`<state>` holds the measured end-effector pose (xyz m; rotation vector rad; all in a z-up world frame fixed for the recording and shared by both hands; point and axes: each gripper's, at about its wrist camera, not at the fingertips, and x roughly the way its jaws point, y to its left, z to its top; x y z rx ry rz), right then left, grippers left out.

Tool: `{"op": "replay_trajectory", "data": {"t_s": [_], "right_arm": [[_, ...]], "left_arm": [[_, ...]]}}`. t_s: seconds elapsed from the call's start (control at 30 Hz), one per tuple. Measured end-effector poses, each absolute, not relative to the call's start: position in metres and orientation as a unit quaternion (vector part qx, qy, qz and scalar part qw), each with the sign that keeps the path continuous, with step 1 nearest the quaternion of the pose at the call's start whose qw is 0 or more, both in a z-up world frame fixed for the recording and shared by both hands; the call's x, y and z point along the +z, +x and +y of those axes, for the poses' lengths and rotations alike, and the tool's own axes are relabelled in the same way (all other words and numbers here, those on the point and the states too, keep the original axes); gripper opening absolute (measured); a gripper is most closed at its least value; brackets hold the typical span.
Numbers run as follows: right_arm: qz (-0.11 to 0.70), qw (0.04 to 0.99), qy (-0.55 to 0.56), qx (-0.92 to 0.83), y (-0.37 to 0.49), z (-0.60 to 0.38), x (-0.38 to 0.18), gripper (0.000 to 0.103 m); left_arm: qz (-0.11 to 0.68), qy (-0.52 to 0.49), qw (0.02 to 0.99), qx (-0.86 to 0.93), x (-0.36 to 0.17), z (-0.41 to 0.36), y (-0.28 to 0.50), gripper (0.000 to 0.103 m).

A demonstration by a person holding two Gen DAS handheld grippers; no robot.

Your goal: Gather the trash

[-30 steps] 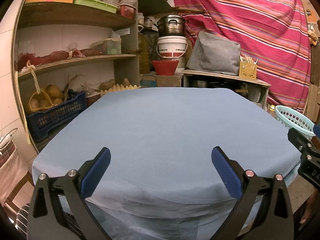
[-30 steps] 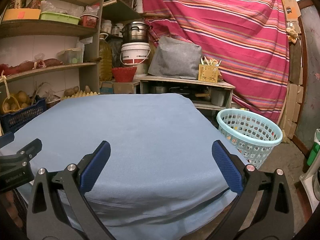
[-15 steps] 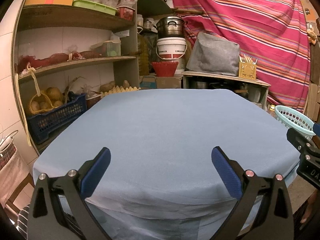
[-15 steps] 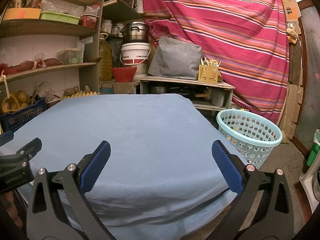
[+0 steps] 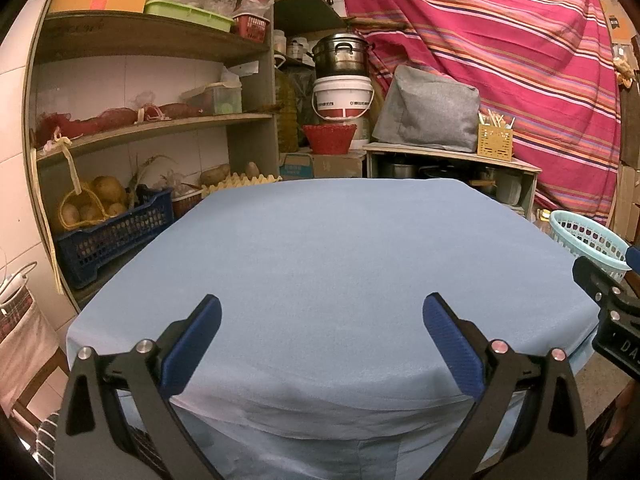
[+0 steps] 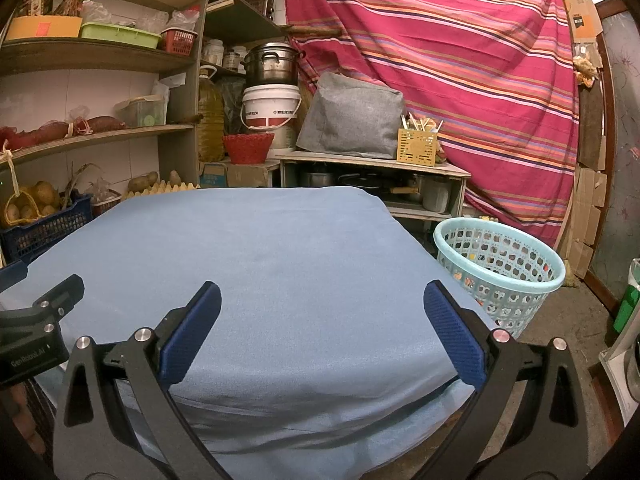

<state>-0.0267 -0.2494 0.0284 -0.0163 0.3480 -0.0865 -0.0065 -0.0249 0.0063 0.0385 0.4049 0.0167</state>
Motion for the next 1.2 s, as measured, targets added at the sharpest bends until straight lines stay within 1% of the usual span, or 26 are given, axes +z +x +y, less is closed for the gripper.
{"op": "replay_trajectory", "data": {"t_s": [1.2], "right_arm": [[0.173,0.984,-0.008,-0.043,-0.0270,-0.2510,0.0283,0.099]], "left_arm": [[0.197,0.022,0.980,0.008,0.0057,-0.0268,-0.0078,0.098]]}}
